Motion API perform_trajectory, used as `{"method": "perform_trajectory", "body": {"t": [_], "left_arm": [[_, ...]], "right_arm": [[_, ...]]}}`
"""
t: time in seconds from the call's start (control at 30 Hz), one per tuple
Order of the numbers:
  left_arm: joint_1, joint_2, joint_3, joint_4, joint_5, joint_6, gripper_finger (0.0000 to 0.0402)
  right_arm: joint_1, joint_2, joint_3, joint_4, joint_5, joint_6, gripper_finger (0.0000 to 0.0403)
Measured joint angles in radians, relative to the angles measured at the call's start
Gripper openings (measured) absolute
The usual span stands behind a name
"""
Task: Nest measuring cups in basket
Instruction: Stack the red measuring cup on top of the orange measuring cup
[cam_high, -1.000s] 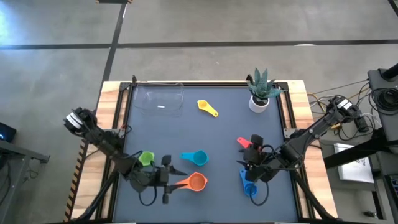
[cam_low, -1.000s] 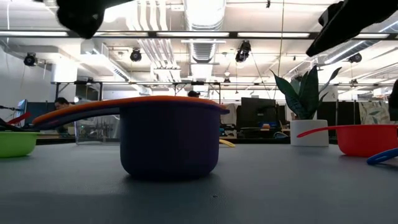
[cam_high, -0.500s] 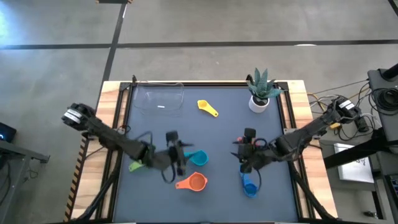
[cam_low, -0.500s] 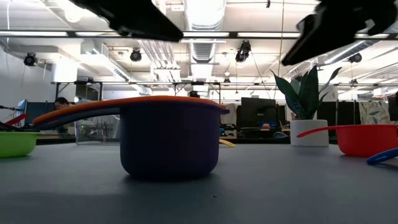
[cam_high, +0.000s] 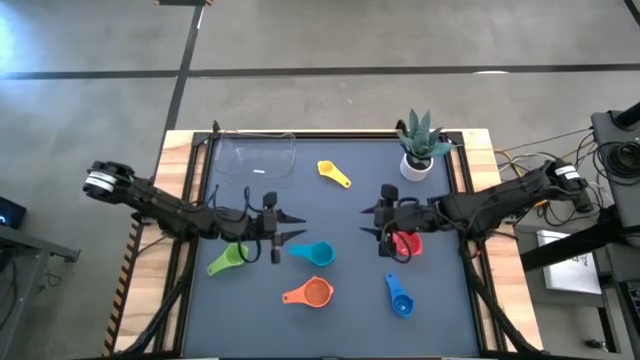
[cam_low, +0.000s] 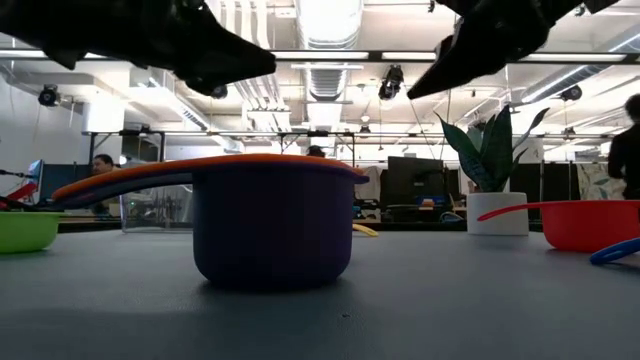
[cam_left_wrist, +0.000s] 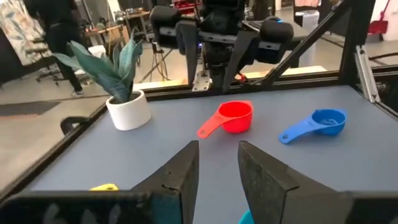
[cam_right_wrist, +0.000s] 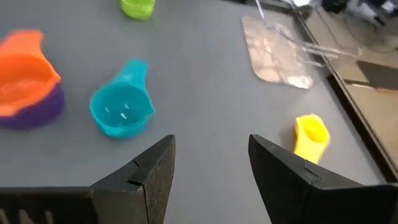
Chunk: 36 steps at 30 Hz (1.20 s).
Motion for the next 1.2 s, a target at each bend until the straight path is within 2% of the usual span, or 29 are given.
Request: {"method": "perform_trajectory", "body": {"t": [0.27,0.4,0.53,0.7,0.8,1.07,1.2], "left_arm": [[0.003,0.003,-0.017,0.001,0.006,0.001,0.0093],[0.003,0.018,-0.022,-0.003,0.006,-0.016,0.0093],[0.006,0.02,-0.025,-0.002,0.006,-0.009,0.0093],[0.01,-0.002,-0.021,0.01,0.005,-0.058,0.0093],[0.009,-0.01,-0.013,0.009,0.005,-0.083,0.0093],[-0.004,0.01,0.014,0.048,0.006,-0.186,0.0093],[-0.025,0.03,0.033,0.048,0.007,-0.197,0.0093]], "right_arm": [[-0.137,-0.008,-0.076,0.117,-0.224,-0.001,0.0194],[-0.166,-0.009,-0.109,0.148,-0.254,-0.001,0.0194],[-0.167,-0.01,-0.105,0.105,-0.231,0.042,0.0194],[-0.125,-0.01,-0.02,-0.124,-0.219,0.16,0.0194],[-0.069,-0.01,0.01,-0.212,-0.208,0.216,0.0194],[0.116,-0.01,0.023,-0.346,-0.062,0.434,0.0194],[0.201,-0.01,0.023,-0.47,0.001,0.534,0.0194]]}}
